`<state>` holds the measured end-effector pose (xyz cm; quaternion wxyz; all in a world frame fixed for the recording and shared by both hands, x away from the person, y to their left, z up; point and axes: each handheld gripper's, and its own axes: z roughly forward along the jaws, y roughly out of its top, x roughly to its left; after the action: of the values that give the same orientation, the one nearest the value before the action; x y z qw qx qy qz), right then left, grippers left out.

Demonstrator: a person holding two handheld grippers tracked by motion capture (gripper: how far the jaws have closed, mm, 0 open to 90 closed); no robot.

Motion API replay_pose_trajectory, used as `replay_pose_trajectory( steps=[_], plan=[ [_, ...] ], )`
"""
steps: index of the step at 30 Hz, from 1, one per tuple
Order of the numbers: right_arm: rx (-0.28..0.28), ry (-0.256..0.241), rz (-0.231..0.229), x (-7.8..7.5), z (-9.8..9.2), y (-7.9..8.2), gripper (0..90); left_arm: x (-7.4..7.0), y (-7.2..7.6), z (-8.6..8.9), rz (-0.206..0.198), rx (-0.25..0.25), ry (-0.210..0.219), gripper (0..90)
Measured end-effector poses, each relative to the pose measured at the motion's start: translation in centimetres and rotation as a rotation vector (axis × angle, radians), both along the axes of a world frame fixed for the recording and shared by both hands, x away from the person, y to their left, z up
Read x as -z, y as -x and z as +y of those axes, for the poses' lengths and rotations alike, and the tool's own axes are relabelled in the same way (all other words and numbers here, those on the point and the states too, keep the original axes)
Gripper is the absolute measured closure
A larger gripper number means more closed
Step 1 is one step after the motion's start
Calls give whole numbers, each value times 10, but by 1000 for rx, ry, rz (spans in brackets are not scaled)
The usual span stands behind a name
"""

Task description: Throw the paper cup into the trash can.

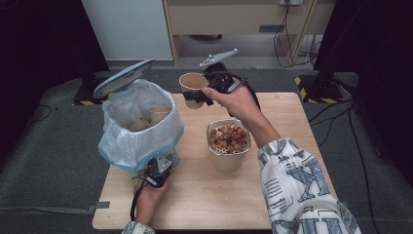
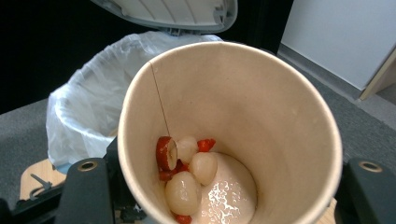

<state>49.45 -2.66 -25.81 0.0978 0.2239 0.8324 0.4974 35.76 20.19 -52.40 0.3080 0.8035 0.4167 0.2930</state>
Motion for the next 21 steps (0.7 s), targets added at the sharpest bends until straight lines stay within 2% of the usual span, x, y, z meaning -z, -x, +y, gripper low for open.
replay_pose_trajectory(
  steps=[6,7,10,13,15,17,18,21],
  plan=[
    [-9,-15,5,-3,12,0,327,0,0,0,-1,0,0,889],
    [-12,-15,3,-3,15,0,327,1,0,0,4,-4,12,889],
    [-15,-12,6,-2,20,0,327,0,0,0,0,0,1,889],
    [-19,-19,11,-2,24,0,326,1,0,0,4,-5,13,889],
    [-21,-18,9,-3,27,0,327,0,0,0,0,0,1,889],
    [-24,-23,10,-3,31,1,327,1,0,0,4,-4,13,889],
    [-26,-25,10,-4,32,1,327,0,0,0,-1,0,0,889],
    [-31,-30,12,-5,39,1,327,1,0,0,4,-5,13,889]
  ],
)
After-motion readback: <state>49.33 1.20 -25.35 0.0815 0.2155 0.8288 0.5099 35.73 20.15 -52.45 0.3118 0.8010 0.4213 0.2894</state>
